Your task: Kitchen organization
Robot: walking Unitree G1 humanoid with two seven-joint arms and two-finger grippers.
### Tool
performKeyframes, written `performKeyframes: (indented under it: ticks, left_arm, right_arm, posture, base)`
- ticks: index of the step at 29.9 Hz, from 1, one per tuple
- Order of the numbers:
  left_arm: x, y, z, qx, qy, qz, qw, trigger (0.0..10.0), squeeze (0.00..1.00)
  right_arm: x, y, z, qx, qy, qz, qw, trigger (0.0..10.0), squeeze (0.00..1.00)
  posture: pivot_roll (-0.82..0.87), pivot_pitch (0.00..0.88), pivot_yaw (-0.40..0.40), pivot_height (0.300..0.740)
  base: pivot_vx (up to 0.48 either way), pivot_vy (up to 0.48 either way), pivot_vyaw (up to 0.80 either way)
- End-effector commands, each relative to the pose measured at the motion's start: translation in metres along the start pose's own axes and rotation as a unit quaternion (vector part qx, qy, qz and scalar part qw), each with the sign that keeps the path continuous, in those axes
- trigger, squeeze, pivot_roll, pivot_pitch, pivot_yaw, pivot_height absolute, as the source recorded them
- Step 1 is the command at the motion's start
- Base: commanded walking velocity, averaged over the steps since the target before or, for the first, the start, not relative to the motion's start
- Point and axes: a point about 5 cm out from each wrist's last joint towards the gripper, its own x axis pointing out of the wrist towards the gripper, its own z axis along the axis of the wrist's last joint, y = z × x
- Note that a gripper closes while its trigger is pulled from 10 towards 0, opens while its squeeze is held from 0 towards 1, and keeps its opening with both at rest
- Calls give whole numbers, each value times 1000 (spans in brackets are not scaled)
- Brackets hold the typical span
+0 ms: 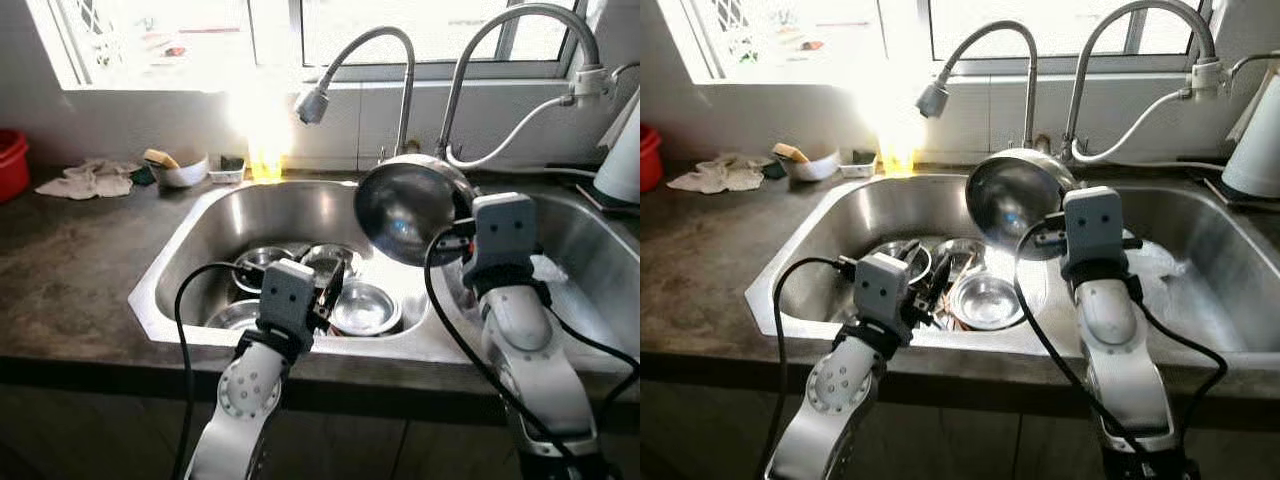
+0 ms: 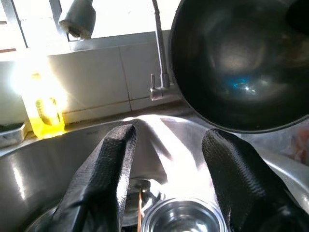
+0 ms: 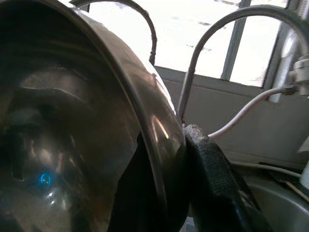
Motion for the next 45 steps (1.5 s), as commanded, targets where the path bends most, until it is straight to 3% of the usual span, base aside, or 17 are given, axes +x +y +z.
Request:
performKeyframes:
  ticks: [1,6,14,18,32,45]
  left_arm:
    - [1,1,-1,-8,6,8,1000,10000,0]
    - [0,1,0,-12,6,12,1000,10000,0]
    - [-5,3,-2,-9,17,18,1000,10000,0]
    - [-6,3,-2,-12,18,20,1000,10000,0]
    - [-5,1,-2,-12,24,15,1000,10000,0]
    - [-10,1,-1,-10,30,19,999,10000,0]
  right_arm:
    - [23,-20,22,8,-9,-4,1000,10000,0]
    - [44,-21,18,12,30,9,999,10000,0]
    - [72,-24,18,18,64,12,998,10000,0]
    - [75,-23,20,29,61,15,998,10000,0]
    - [74,-22,12,24,80,17,996,10000,0]
    - [84,-15,-25,88,164,41,982,10000,0]
  posture:
    - [53,0,-21,740]
    - [64,0,-30,740]
    - [75,21,-38,740]
    - [75,29,-38,740]
    - [70,42,-24,740]
    - [77,81,-22,740]
  base:
    - [0,0,0]
    - [0,0,0]
    - [0,438,0]
    - [0,459,0]
    - [0,0,0]
    - [0,0,0]
